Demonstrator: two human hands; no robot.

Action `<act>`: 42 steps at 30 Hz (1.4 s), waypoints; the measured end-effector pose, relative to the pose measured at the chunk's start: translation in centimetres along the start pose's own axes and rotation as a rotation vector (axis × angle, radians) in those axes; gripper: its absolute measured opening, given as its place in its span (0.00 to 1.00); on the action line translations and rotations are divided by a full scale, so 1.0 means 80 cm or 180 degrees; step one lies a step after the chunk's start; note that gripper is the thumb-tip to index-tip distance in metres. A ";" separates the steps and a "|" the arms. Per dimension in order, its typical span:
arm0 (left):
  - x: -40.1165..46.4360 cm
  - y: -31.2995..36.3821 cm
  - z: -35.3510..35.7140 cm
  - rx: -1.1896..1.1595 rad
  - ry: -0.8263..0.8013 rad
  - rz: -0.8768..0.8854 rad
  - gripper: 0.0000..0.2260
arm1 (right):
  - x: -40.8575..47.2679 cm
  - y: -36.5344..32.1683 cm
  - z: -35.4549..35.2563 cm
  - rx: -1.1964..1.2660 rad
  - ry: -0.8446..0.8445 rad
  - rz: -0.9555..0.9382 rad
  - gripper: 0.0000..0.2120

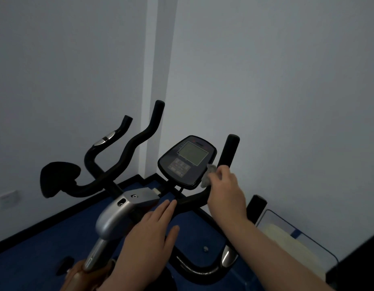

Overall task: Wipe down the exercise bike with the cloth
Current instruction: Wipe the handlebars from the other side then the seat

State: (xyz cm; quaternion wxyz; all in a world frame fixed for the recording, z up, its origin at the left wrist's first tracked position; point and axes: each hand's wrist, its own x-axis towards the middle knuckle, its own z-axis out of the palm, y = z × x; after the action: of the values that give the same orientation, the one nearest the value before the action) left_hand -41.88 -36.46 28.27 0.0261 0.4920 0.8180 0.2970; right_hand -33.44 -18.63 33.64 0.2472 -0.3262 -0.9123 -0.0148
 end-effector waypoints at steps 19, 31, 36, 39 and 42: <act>-0.027 0.005 -0.006 -0.0019 0.0712 -0.0456 0.16 | -0.002 -0.014 -0.029 0.0638 0.0050 -0.0100 0.11; -0.035 0.014 0.000 0.0523 0.1185 -0.0574 0.08 | -0.045 -0.036 0.006 0.1463 -0.0167 -0.0172 0.13; -0.077 0.010 0.030 0.0130 0.1760 -0.1118 0.08 | -0.016 0.004 -0.013 0.0834 0.0125 -0.0049 0.12; -0.086 0.011 0.038 -0.0217 0.1964 -0.1492 0.11 | -0.055 -0.034 0.010 0.0949 -0.0124 -0.0067 0.11; -0.084 0.011 0.039 -0.0140 0.1995 -0.1469 0.11 | -0.079 -0.074 0.025 0.1493 -0.0629 -0.0611 0.15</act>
State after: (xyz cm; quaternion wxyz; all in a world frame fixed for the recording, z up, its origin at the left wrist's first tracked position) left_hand -36.66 -40.24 24.47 -0.1485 0.1798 0.8689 0.4367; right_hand -33.68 -26.58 29.80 0.2233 -0.1719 -0.9372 0.2055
